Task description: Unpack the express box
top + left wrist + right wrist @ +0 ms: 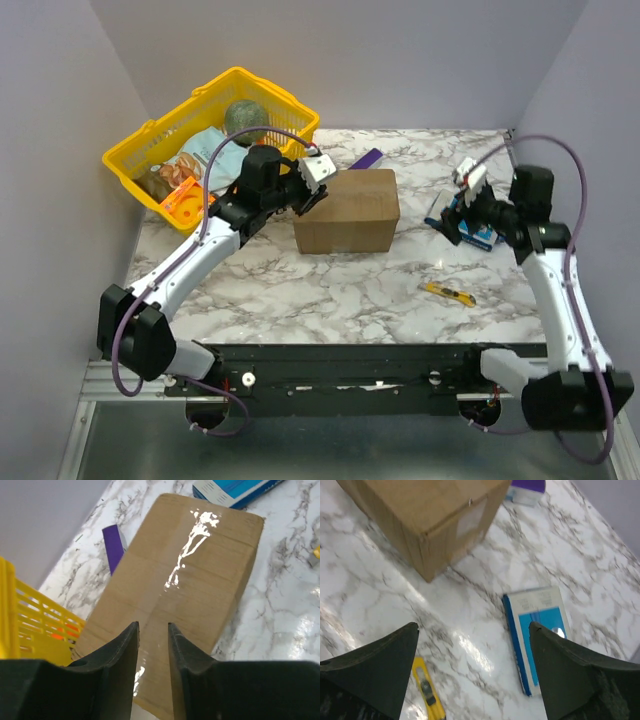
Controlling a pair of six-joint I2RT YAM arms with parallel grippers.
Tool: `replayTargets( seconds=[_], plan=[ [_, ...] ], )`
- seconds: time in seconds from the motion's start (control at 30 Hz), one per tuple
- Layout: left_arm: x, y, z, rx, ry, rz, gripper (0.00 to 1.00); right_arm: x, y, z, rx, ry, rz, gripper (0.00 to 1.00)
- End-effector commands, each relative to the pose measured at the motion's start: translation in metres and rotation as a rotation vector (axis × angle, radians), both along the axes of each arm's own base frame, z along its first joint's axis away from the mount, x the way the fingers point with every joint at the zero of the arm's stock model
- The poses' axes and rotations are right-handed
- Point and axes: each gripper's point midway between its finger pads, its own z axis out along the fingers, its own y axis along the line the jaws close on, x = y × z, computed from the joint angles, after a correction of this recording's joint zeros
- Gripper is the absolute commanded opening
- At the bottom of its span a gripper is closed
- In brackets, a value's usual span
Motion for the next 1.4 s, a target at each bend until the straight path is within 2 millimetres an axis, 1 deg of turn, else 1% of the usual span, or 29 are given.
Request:
replayTargets(
  seconds=[0.0, 0.03, 0.07, 0.1, 0.13, 0.2, 0.23, 0.3, 0.33, 0.4, 0.43, 0.47, 0.5, 0.6, 0.63, 0.67, 0.77, 0.83, 0.9, 0.93, 0.97, 1.0, 1.03, 1.1, 1.13, 1.17, 1.27, 1.33, 1.37],
  plan=[
    [-0.035, 0.013, -0.001, -0.042, 0.065, -0.011, 0.28, 0.072, 0.018, 0.018, 0.202, 0.162, -0.177, 0.83],
    [-0.039, 0.016, -0.004, -0.037, 0.076, 0.001, 0.13, 0.090, 0.018, 0.021, 0.208, 0.161, -0.235, 0.73],
    [-0.043, 0.022, -0.013, -0.018, 0.087, 0.015, 0.03, 0.113, 0.021, 0.044, 0.258, 0.104, -0.272, 0.67],
    [-0.047, 0.033, -0.009, -0.011, 0.073, 0.054, 0.00, 0.135, 0.021, 0.027, 0.244, 0.127, -0.292, 0.59],
    [-0.048, 0.040, -0.011, -0.001, 0.069, 0.081, 0.00, 0.150, 0.017, 0.025, 0.214, 0.102, -0.325, 0.45],
    [-0.053, 0.058, -0.024, 0.035, 0.063, 0.138, 0.00, 0.184, 0.021, 0.034, 0.174, 0.032, -0.325, 0.32],
    [-0.047, 0.083, -0.047, 0.116, 0.089, 0.272, 0.00, 0.232, 0.023, 0.005, 0.168, 0.060, -0.356, 0.28],
    [-0.040, 0.093, -0.068, 0.174, 0.167, 0.348, 0.00, 0.262, 0.026, -0.001, 0.176, 0.054, -0.356, 0.28],
    [-0.034, 0.104, -0.075, 0.201, 0.192, 0.415, 0.00, 0.288, 0.031, -0.006, 0.187, 0.047, -0.346, 0.28],
    [-0.026, 0.107, -0.084, 0.213, 0.236, 0.445, 0.00, 0.308, 0.042, -0.014, 0.223, 0.065, -0.301, 0.28],
    [-0.023, 0.111, -0.085, 0.221, 0.231, 0.451, 0.00, 0.317, 0.057, 0.003, 0.270, 0.051, -0.225, 0.28],
    [-0.023, 0.110, -0.088, 0.237, 0.224, 0.432, 0.00, 0.325, 0.066, -0.030, 0.302, 0.135, -0.202, 0.28],
    [-0.021, 0.110, -0.092, 0.265, 0.219, 0.416, 0.00, 0.327, 0.075, -0.039, 0.320, 0.169, -0.160, 0.28],
    [-0.006, 0.113, -0.091, 0.309, 0.181, 0.429, 0.02, 0.307, 0.101, -0.066, 0.314, 0.295, -0.026, 0.29],
    [-0.004, 0.111, -0.091, 0.313, 0.172, 0.416, 0.04, 0.290, 0.114, -0.068, 0.337, 0.334, 0.074, 0.31],
    [-0.002, 0.107, -0.089, 0.305, 0.164, 0.397, 0.07, 0.267, 0.121, -0.083, 0.316, 0.404, 0.137, 0.32],
    [0.007, 0.089, -0.083, 0.257, 0.147, 0.345, 0.15, 0.227, 0.129, -0.078, 0.352, 0.502, 0.222, 0.32],
    [0.012, 0.075, -0.083, 0.228, 0.145, 0.300, 0.23, 0.208, 0.127, -0.073, 0.344, 0.536, 0.220, 0.31],
    [0.021, 0.062, -0.080, 0.204, 0.132, 0.280, 0.25, 0.179, 0.120, -0.087, 0.306, 0.611, 0.213, 0.31],
    [0.022, 0.054, -0.080, 0.193, 0.136, 0.256, 0.26, 0.166, 0.117, -0.072, 0.295, 0.594, 0.225, 0.30],
    [0.026, 0.046, -0.071, 0.172, 0.125, 0.243, 0.26, 0.147, 0.114, -0.074, 0.272, 0.623, 0.246, 0.30],
    [0.030, 0.040, -0.077, 0.163, 0.141, 0.234, 0.26, 0.134, 0.112, -0.075, 0.262, 0.645, 0.250, 0.30],
    [0.030, 0.030, -0.076, 0.147, 0.144, 0.208, 0.27, 0.109, 0.108, -0.077, 0.252, 0.686, 0.244, 0.30],
    [0.037, 0.016, -0.073, 0.122, 0.135, 0.186, 0.28, 0.083, 0.103, -0.081, 0.231, 0.722, 0.239, 0.30],
    [0.038, 0.010, -0.072, 0.116, 0.130, 0.173, 0.28, 0.058, 0.100, -0.093, 0.229, 0.782, 0.243, 0.30],
    [0.038, 0.000, -0.070, 0.107, 0.124, 0.149, 0.29, 0.045, 0.098, -0.082, 0.228, 0.775, 0.237, 0.30],
    [0.049, -0.014, -0.069, 0.105, 0.114, 0.154, 0.31, 0.026, 0.080, -0.095, 0.168, 0.786, 0.090, 0.34],
    [0.060, -0.011, -0.060, 0.099, 0.105, 0.222, 0.35, 0.029, 0.066, -0.099, 0.107, 0.755, 0.000, 0.42],
    [0.062, -0.008, -0.056, 0.092, 0.103, 0.248, 0.36, 0.042, 0.051, -0.096, 0.061, 0.713, -0.102, 0.46]
  ],
)
